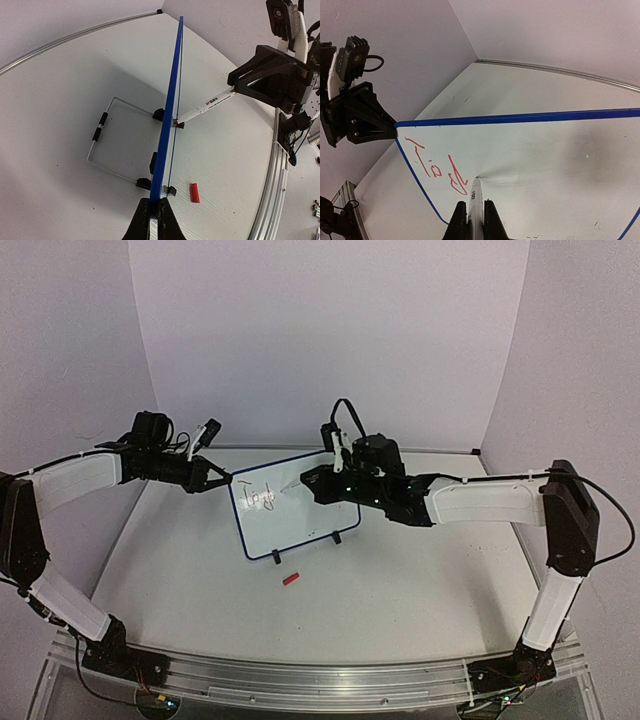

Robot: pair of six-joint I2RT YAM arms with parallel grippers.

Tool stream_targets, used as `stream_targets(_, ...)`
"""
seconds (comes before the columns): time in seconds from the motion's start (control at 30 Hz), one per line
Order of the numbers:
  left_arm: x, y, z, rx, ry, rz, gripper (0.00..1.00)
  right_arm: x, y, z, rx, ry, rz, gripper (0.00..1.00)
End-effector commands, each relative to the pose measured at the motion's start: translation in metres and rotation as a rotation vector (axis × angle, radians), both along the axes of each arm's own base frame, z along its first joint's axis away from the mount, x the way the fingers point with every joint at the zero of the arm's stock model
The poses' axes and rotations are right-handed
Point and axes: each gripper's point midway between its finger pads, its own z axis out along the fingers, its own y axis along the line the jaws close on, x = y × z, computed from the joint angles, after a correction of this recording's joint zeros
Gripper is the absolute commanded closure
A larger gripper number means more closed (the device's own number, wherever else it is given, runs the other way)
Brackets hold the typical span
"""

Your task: Write a sentence on the whiteboard

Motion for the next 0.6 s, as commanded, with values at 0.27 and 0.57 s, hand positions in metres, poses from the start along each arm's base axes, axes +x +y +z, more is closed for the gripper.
stream_targets(0.27,-0.003,0.000,0.022,-0.010,-0.059,-0.007,1.00,0.015,-0.005,0.017,0.016,-0.048,-0.070,1.00)
stream_targets(0.57,-0.003,0.000,0.022,-0.010,-0.060,-0.007,1.00,0.013,0.000,0.029,0.035,-0.065,-0.043,1.00)
